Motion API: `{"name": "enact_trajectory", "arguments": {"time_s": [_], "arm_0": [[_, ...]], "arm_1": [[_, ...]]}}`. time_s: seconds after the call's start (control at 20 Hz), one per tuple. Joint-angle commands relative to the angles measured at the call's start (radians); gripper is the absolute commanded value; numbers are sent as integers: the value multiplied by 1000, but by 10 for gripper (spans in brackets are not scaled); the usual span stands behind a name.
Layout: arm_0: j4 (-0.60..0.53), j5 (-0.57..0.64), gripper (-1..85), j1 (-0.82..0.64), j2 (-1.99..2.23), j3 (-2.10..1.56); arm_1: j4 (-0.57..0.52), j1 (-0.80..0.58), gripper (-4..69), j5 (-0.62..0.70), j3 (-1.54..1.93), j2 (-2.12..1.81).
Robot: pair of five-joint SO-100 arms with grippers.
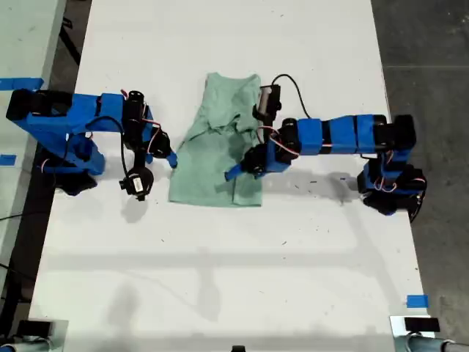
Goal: Fold tshirt
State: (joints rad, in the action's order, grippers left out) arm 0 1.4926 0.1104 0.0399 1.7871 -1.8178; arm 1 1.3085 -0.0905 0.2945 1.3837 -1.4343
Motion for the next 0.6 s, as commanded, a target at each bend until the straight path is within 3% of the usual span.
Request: {"name": "enact_trajectory", "arguments": {"time_s": [0.0, 0.3, 0.55], "arm_0": [[-6, -12, 210, 23, 12, 115], [-80, 12, 232, -28, -107, 132], [-385, 35, 221, -104, -298, -61]], "arm_1": [[49, 15, 312, -8, 44, -187], [17, 20, 311, -51, 278, -388], [-2, 31, 302, -58, 350, -466]]}}
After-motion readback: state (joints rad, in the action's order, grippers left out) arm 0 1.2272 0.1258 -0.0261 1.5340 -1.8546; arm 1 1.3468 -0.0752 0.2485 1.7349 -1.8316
